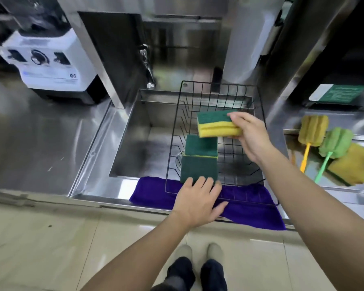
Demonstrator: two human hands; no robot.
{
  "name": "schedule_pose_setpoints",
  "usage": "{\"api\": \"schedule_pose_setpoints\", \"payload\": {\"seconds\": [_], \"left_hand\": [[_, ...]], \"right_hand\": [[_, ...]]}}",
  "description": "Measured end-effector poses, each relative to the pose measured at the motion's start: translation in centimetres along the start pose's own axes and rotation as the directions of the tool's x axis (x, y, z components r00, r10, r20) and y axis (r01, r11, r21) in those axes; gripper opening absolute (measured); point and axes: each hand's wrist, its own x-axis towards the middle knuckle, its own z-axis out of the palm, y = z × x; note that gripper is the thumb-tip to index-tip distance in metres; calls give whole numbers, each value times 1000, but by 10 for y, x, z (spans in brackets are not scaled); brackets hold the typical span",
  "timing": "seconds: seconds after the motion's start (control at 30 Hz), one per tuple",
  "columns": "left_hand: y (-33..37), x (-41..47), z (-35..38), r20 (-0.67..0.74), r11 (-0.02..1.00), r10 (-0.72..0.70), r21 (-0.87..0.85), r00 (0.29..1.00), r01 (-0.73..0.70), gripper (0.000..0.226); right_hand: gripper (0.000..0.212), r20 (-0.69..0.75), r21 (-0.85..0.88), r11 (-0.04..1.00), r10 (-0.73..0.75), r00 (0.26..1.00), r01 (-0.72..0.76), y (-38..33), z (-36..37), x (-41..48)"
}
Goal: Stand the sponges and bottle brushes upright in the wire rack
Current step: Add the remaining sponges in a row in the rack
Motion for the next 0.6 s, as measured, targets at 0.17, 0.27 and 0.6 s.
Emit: {"api": "schedule_pose_setpoints", "payload": {"seconds": [0.17, 0.27, 0.6], "left_hand": [[1, 0, 2, -43, 1000, -19, -9, 999, 18, 43], [2, -1, 5, -65, 999, -29, -27, 997, 27, 41], [2, -1, 3, -86, 997, -45, -68, 995, 39, 36]], "right_hand": [[62, -170, 11, 996, 84, 982, -83, 16, 6, 23], [60, -220, -15, 989, 143, 965, -150, 23, 10, 36], [34, -173, -214, 960, 147, 974, -183, 42, 39, 48]]}}
